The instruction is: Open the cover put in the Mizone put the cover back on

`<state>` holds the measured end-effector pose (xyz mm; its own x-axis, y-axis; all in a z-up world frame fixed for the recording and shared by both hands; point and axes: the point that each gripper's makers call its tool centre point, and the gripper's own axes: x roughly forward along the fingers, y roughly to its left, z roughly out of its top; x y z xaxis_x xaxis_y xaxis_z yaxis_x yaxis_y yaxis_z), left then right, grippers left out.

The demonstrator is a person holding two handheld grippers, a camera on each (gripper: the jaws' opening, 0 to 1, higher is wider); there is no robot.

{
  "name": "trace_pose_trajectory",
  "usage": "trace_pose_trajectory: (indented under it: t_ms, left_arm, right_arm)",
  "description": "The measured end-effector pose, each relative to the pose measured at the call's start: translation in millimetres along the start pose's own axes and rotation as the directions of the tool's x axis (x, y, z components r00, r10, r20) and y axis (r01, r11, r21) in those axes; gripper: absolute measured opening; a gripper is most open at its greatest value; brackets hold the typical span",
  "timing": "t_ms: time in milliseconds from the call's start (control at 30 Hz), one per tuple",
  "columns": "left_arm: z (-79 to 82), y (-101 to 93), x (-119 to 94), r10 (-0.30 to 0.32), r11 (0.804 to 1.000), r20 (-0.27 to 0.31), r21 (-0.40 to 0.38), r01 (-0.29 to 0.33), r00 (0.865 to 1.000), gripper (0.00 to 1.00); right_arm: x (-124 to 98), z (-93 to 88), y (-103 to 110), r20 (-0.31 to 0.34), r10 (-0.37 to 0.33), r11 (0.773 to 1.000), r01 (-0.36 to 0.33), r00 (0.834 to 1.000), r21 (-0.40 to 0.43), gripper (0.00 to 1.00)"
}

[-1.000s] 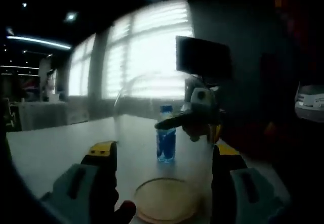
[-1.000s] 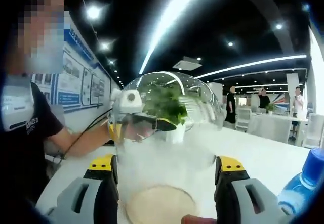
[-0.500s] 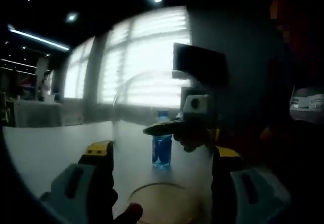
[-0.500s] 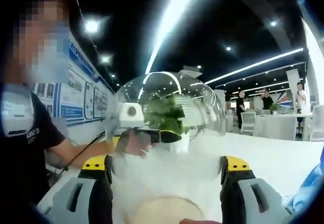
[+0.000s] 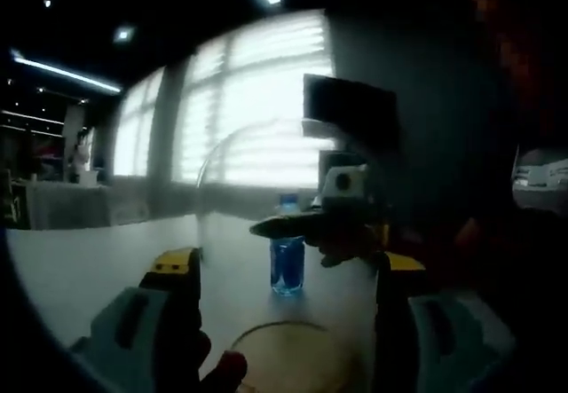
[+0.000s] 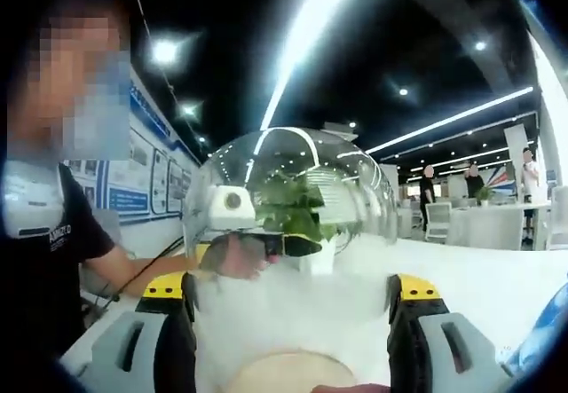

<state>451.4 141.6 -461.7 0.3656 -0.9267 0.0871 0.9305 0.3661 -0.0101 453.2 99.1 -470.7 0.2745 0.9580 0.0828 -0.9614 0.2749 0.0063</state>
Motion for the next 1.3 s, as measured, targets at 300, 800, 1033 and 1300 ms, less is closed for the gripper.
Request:
trace_pose_trajectory:
  t_ms: [300, 800, 1033, 1300]
  left_arm:
    - [3.1, 0.1, 2.7, 0.015, 0.999, -0.006, -0.029, -0.015, 1.0, 0.66]
    - [15.0, -16.3, 2.5, 0.013, 0.999, -0.051, 0.05, -0.011, 0.999, 0.68]
    - [14.8, -20.7, 3.1, 0.015, 0.998, -0.076, 0.065, -0.01, 0.997, 0.68]
    - [16.3, -27.8, 0.3, 0.002, 0.996, -0.09, 0.087, 0.006, 0.996, 0.68]
  right_arm:
    - [1.7, 1.7, -0.8, -0.029, -0.015, 1.0, 0.015, 0.999, 0.014, 0.83]
    - [-1.1, 13.0, 15.8, -0.078, -0.017, 0.998, 0.012, 0.997, -0.062, 0.84]
    - [-3.7, 13.4, 17.9, -0.079, -0.002, 1.0, 0.0, 0.997, -0.02, 0.85]
    - [-6.5, 16.2, 25.7, -0.095, 0.018, 0.999, -0.021, 0.995, -0.028, 0.85]
